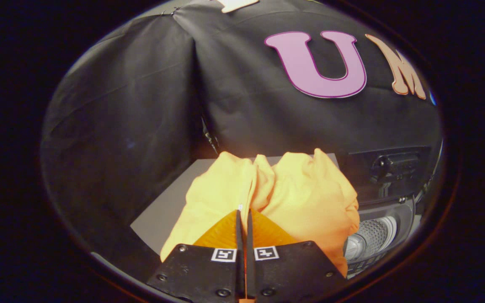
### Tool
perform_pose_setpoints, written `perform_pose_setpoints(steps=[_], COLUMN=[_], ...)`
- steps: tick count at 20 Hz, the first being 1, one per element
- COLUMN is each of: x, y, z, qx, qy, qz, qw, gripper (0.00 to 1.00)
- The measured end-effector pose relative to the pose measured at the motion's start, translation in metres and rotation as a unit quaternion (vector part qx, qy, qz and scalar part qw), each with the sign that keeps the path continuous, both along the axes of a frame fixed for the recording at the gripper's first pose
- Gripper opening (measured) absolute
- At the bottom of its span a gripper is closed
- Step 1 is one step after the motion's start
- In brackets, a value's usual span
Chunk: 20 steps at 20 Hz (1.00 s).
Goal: Put the clothes into the washing machine and then close the washing machine lid.
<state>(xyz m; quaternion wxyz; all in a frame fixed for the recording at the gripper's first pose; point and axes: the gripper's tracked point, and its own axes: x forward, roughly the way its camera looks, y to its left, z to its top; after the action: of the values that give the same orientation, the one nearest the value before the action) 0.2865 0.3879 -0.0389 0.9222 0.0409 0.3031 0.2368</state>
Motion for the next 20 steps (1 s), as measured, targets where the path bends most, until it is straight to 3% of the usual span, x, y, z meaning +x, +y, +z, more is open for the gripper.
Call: perform_pose_setpoints(steps=[3,10,15,20], x=[0.011,0.015,0.023,0.040], y=[-0.011,-0.058,-0.118,-0.174], z=[0.026,0.130,0.182,0.195], qx=[-0.027,-0.078,-0.132,-0.158], qy=[-0.067,-0.228,-0.300,-0.316], qz=[-0.003,-0.028,-0.074,-0.111], qw=[0.997,0.970,0.942,0.929], gripper=[0.01,0.01,0.01,0.01])
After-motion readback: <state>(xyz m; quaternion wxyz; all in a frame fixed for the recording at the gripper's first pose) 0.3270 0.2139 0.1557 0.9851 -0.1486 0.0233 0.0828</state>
